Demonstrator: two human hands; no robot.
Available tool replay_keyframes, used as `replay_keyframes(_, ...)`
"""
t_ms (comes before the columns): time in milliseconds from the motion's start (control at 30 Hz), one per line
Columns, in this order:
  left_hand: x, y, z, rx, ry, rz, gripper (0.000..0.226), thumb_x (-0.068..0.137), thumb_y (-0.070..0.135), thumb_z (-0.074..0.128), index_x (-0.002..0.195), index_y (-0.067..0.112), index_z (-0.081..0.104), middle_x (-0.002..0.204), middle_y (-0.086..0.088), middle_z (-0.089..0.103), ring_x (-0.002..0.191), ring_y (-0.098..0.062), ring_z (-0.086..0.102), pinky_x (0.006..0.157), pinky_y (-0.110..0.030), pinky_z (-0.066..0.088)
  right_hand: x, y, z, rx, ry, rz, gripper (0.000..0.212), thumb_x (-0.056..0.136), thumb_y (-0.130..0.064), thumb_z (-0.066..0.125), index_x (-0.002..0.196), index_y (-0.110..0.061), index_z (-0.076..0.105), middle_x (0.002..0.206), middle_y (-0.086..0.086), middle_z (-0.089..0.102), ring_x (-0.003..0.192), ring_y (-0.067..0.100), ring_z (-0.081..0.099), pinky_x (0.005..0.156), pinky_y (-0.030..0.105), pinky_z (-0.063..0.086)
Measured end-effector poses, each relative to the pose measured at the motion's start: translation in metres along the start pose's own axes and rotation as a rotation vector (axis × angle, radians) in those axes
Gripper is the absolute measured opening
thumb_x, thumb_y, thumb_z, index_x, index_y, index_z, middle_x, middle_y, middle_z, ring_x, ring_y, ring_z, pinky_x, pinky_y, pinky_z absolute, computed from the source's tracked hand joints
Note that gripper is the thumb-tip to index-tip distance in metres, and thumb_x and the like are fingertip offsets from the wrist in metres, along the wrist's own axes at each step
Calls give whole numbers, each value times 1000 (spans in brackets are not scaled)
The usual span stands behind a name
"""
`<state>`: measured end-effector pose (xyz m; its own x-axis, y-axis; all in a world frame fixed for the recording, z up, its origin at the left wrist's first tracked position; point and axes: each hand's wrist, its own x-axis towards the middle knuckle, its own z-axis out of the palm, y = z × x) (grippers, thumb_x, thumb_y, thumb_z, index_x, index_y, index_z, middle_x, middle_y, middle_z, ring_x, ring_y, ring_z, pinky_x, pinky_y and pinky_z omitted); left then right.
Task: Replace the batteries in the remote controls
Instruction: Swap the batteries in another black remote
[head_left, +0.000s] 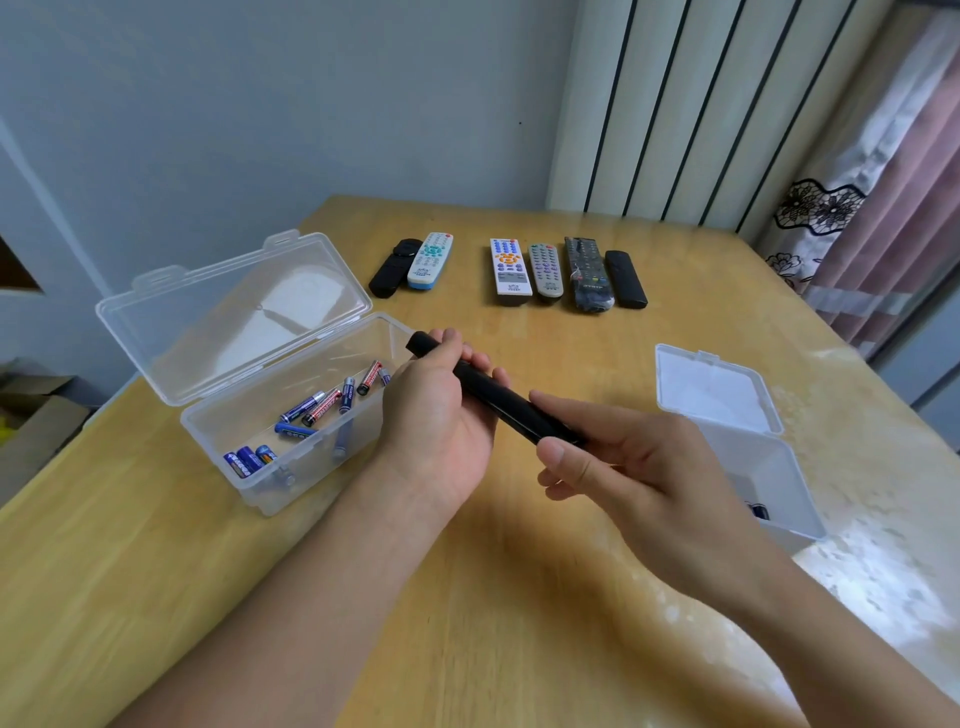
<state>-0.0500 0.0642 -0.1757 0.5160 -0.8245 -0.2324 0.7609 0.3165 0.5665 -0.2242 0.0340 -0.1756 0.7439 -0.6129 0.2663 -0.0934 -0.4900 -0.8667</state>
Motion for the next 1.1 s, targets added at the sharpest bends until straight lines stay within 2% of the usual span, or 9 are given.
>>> replay_keyframes(100,-2,1,4,17,-79,42,13,105,13,50,115,15,42,77,1,47,66,-13,47,65,-27,51,3,-1,-7,234,5,111,37,87,-31,72,124,-34,71,92,7,77,82,24,76,84,49,61)
replay_keyframes(200,-4,-1,6,2,-93,63,13,105,11,49,115,16,42,76,1,47,64,-13,48,65,-28,51,4,-2,-8,220,37,95,35,90,-27,72,125,-32,71,94,6,78,82,23,76,85,49,61)
replay_keyframes(300,-5,-2,6,-21,-35,91,12,105,9,49,113,16,44,75,1,48,62,-12,49,63,-28,52,0,1,-3,-36,72,-45,34,92,-31,67,125,-41,68,88,-4,76,76,17,74,74,34,61)
replay_keyframes(400,-5,-2,6,-48,20,84,10,105,11,50,113,16,47,76,1,48,62,-11,49,66,-30,52,-1,2,2,-173,66,-149,47,88,-42,75,132,-32,65,92,-15,72,83,11,72,72,17,58)
replay_keyframes(467,-4,-2,6,-68,59,51,9,105,12,52,113,15,48,77,0,48,64,-12,49,68,-31,51,0,5,5,-270,120,-233,52,85,-42,76,133,-26,65,90,-13,71,79,10,69,72,19,59)
replay_keyframes(667,-8,-3,8,-133,43,-27,18,102,11,57,117,13,46,83,-5,52,72,-15,57,77,-36,58,3,11,9,-600,325,-488,31,98,-17,61,128,-13,67,85,3,70,60,18,58,52,28,47)
replay_keyframes(800,-12,-4,10,-118,-29,-46,21,102,28,58,109,9,54,78,-3,57,73,-17,66,70,-36,60,2,8,3,-534,343,-444,30,95,-17,71,124,-15,71,104,-3,73,74,7,65,64,21,53)
replay_keyframes(933,-11,-2,9,-127,-60,-106,43,103,53,45,119,15,58,70,2,53,53,-11,49,49,-24,47,-1,8,4,-272,98,-373,40,86,-32,78,123,-18,72,129,-6,65,94,7,71,75,21,59)
replay_keyframes(1100,-10,-1,5,-106,-186,-119,51,102,61,35,109,17,59,67,4,45,51,-11,43,48,-22,42,1,9,13,-72,98,-289,40,77,-29,84,115,-18,76,125,-10,67,95,11,71,76,19,58)
